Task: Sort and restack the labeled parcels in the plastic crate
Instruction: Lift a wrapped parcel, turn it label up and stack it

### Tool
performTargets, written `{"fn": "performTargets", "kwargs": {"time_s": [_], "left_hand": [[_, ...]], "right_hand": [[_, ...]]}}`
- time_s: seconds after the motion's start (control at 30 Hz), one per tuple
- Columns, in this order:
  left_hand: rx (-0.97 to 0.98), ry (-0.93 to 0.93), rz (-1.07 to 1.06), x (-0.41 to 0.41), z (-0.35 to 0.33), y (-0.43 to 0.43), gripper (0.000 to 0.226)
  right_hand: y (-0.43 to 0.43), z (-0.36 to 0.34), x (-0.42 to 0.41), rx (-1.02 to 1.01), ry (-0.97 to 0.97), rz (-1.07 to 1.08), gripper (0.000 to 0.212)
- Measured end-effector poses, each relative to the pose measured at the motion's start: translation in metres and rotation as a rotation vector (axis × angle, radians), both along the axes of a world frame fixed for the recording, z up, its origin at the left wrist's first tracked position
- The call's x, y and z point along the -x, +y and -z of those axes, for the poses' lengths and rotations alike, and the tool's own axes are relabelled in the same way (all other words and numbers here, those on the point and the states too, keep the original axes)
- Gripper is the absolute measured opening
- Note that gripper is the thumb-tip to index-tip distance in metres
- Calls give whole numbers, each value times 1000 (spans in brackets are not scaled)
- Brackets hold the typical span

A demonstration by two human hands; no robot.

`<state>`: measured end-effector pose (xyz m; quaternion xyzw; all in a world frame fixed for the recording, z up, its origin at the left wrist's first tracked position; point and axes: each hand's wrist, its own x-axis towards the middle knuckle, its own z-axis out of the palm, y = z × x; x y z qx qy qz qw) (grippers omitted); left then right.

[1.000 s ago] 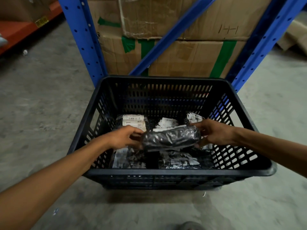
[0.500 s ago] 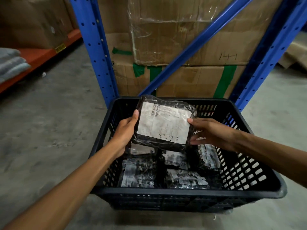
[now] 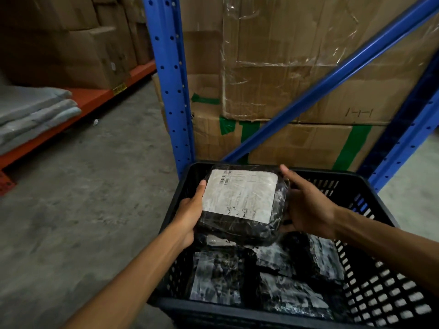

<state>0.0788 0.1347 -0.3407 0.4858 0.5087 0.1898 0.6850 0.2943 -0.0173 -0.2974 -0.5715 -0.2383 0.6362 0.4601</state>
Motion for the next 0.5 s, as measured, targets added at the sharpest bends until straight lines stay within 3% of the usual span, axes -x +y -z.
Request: {"fn": "performTargets", "kwargs": {"time_s": [0.1, 0.23, 0.33, 0.5], "left_hand": [[-14, 10, 70, 3, -4, 11, 66], [-39, 85, 175, 4, -3, 17, 73], [-52, 142, 263, 3, -4, 18, 77], [-141, 228, 328, 0, -6, 8, 72]], "right_hand": [[2, -1, 1, 34, 110, -135, 81], [-4, 9, -4, 71, 19, -239, 63], [-8, 13, -6, 76, -33, -318, 61], [-4, 28, 21, 133, -417, -393, 81]]}}
